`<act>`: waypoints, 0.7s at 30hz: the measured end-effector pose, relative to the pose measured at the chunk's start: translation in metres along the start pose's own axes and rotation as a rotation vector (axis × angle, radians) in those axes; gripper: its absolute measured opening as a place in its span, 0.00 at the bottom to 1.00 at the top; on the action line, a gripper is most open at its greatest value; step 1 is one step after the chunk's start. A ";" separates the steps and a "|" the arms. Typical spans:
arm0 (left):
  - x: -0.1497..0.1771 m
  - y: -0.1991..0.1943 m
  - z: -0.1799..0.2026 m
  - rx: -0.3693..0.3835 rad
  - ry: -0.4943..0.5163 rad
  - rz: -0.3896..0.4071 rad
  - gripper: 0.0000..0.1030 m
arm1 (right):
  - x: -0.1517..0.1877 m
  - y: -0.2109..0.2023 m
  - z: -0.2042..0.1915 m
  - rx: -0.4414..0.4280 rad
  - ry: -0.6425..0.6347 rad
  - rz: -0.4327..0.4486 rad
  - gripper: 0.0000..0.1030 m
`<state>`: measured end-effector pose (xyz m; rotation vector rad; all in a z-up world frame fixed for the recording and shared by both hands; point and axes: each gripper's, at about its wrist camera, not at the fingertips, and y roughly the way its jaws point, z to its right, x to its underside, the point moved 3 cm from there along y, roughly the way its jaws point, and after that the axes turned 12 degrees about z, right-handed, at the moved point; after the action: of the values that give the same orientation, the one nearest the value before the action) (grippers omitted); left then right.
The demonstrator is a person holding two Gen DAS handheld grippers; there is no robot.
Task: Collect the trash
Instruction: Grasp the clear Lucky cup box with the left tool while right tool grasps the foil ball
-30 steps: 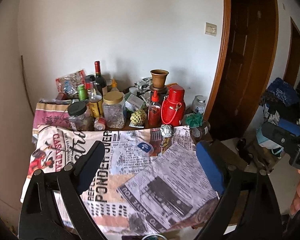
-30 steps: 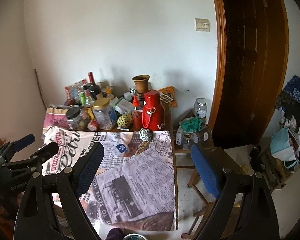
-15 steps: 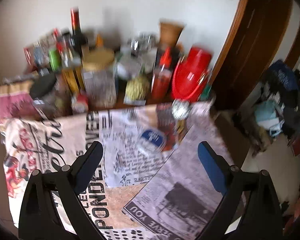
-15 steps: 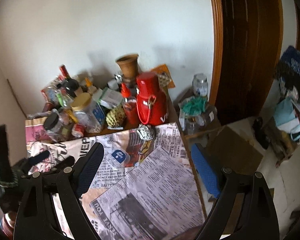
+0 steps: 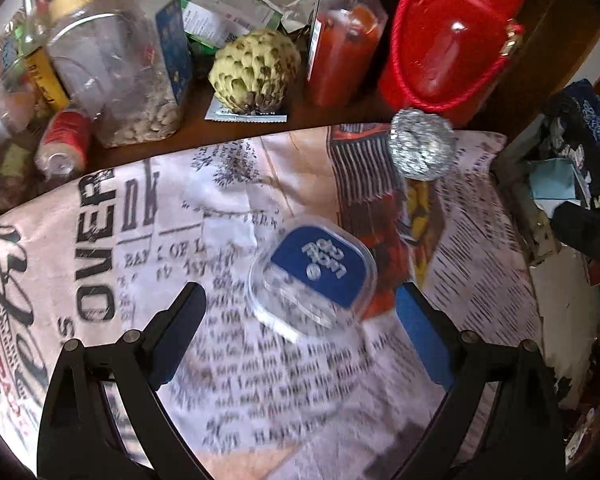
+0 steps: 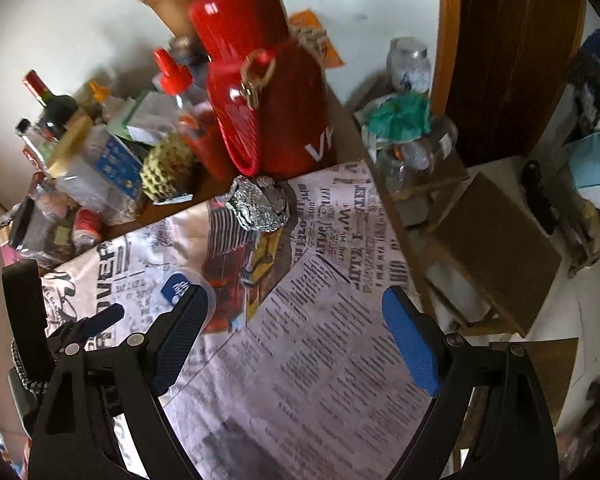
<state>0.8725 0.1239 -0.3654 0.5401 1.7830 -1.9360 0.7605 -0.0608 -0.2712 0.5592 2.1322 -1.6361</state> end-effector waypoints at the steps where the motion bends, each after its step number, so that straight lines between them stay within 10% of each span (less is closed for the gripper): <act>1: -0.001 0.005 0.001 -0.003 0.012 0.003 0.93 | -0.002 0.008 -0.001 -0.003 0.000 -0.009 0.84; 16: 0.004 0.034 0.009 -0.010 0.142 0.008 0.87 | -0.028 0.103 -0.019 0.002 0.091 -0.069 0.83; 21: 0.004 0.027 0.005 0.021 0.151 0.017 0.77 | -0.024 0.118 -0.023 -0.005 0.097 -0.091 0.46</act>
<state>0.8849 0.1167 -0.3896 0.7238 1.8442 -1.9506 0.8423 -0.0125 -0.3480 0.5579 2.2615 -1.6826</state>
